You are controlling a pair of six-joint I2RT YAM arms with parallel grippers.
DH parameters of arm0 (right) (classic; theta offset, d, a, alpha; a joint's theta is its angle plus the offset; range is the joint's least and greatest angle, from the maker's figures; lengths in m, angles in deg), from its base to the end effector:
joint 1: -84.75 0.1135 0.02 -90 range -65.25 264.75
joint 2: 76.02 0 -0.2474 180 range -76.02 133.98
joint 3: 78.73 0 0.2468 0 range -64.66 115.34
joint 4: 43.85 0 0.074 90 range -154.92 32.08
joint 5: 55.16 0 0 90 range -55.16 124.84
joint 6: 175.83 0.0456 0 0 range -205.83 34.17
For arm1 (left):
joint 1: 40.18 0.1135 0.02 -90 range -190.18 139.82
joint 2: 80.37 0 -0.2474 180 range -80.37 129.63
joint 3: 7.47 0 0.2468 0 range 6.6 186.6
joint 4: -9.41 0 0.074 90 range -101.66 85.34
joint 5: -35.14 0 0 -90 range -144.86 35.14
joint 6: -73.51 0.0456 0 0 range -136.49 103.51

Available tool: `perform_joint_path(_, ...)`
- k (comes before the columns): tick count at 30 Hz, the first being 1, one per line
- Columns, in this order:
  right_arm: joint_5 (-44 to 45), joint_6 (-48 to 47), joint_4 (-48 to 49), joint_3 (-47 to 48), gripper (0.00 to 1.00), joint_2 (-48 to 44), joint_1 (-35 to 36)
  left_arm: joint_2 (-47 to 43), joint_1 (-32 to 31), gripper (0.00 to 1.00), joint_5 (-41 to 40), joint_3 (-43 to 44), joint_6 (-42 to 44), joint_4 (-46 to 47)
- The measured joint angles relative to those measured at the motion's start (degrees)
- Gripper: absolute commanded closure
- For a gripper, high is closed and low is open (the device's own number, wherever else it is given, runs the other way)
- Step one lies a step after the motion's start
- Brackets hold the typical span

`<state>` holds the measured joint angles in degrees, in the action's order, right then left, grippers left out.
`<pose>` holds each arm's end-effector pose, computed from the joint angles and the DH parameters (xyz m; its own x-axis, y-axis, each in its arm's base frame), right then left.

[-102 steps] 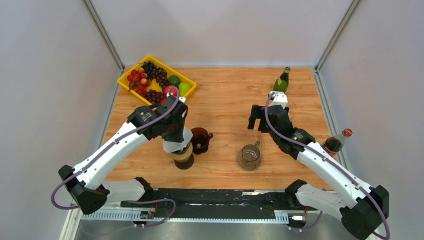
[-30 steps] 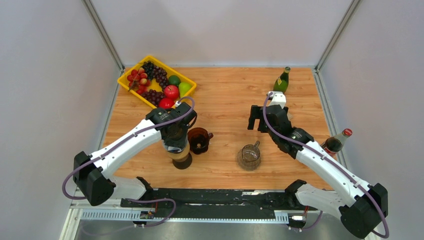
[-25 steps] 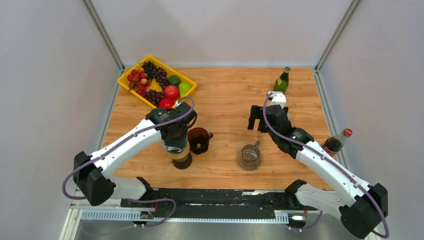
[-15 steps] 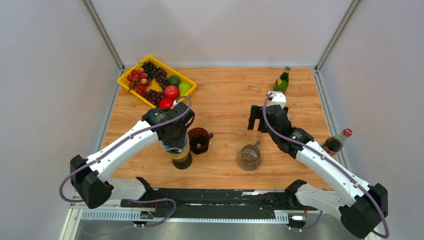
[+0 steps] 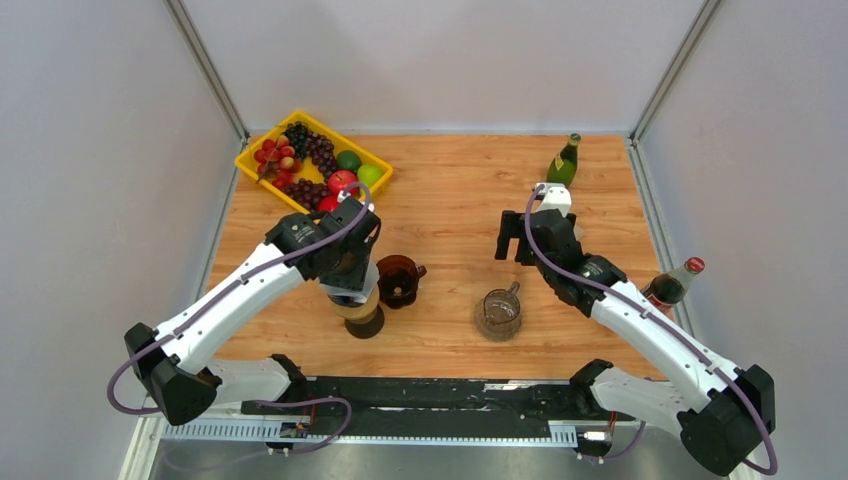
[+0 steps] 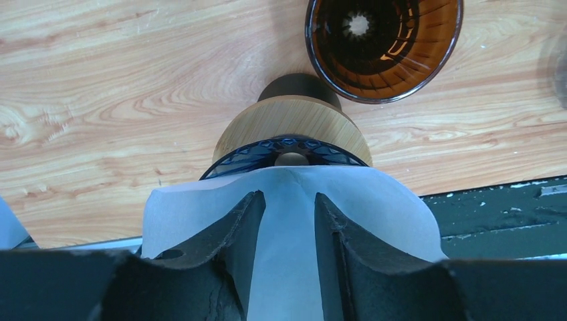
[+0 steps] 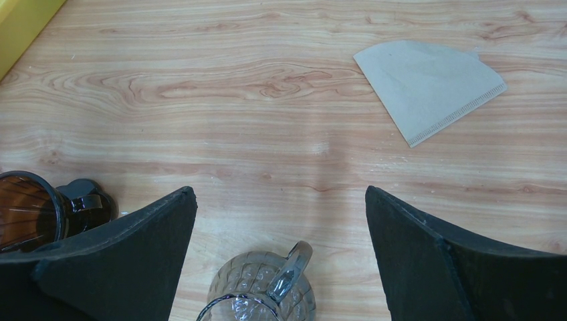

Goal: Place the coffee filter in the dripper

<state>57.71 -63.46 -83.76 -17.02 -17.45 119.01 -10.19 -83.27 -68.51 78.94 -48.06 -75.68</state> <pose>0.2004 0.1150 0.2687 -0.5570 0.0449 -0.8293 -0.0534 0.9945 0.0897 0.1649 -0.1395 0.3049 -0.8953 0.1409 -0.4225 0.1560 0.9877 -0.0013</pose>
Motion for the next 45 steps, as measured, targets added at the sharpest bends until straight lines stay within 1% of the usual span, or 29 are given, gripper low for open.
perform_joint_path(6, 0.02, -0.02, 0.0, 0.0, 0.0, 0.0, -0.07, -0.68, 0.0, 0.51, 0.83, 2.56, 0.0, -0.17)
perform_joint_path(8, 0.02, -0.02, 0.0, 0.0, 0.0, 0.0, -0.07, -1.31, 0.0, 0.48, 1.14, 3.89, 0.02, -0.42)
perform_joint_path(10, 0.02, -0.04, 0.0, 0.0, 0.0, 0.0, -0.07, -2.27, 0.0, 0.41, 1.09, 5.33, 0.0, -0.57)
perform_joint_path(11, 0.0, -0.04, 0.0, 0.0, 0.0, 0.0, -0.07, -2.84, 0.0, 0.35, 0.98, 6.12, 0.0, -0.66)
perform_joint_path(12, 0.0, -0.04, 0.0, 0.0, 0.0, 0.0, -0.07, -3.61, 0.0, 0.31, 0.7, 7.04, -0.04, -0.76)
perform_joint_path(13, 0.0, -0.04, 0.0, 0.0, 0.0, 0.0, -0.07, -4.33, 0.0, 0.21, 0.37, 7.76, 0.0, -0.81)
perform_joint_path(14, 0.0, -0.04, 0.0, 0.0, 0.0, 0.0, -0.07, -5.27, 0.0, 0.09, -0.17, 8.68, -0.2, -0.85)
perform_joint_path(16, 0.0, -0.07, 0.0, 0.0, 0.0, -0.04, -0.07, -7.02, 0.0, 0.01, -1.22, 9.99, -0.11, -0.68)
perform_joint_path(20, 0.0, -0.15, 0.0, 0.04, 0.0, -0.07, -0.07, -12.39, 0.0, 0.0, -4.85, 9.49, -0.94, 2.82)
perform_joint_path(25, -0.57, -0.26, 0.02, 0.5, 0.0, -0.07, -0.09, -18.51, 0.0, 0.0, -9.94, 4.74, -1.14, 11.43)
perform_joint_path(28, -1.2, -0.42, 0.02, 0.74, 0.0, -0.07, -0.09, -19.08, 0.0, 0.0, -13.2, 2.84, -1.14, 16.02)
perform_joint_path(31, -2.14, -0.46, 0.0, 0.74, 0.0, -0.07, -0.09, -16.98, 1.57, 0.0, -14.95, 2.08, -1.38, 19.12)
perform_joint_path(35, -4.96, -0.7, 0.0, 0.74, 0.0, -0.07, -0.11, -12.76, 8.5, 0.0, -13.73, 0.26, -1.75, 23.67)
perform_joint_path(40, -10.54, -1.27, -0.02, 0.87, 0.01, 0.46, -0.22, -11.34, 18.82, 0.0, -10.93, -6.08, -2.89, 27.58)
perform_joint_path(42, -13.79, -1.29, 0.0, 1.64, 0.05, 2.38, -0.22, -11.89, 22.53, 0.0, -9.35, -9.22, -3.54, 29.0)
perform_joint_path(45, -20.2, -1.31, 0.02, 3.8, 0.08, 7.56, -0.22, -12.59, 26.29, 0.0, -7.67, -13.09, -4.7, 30.67)
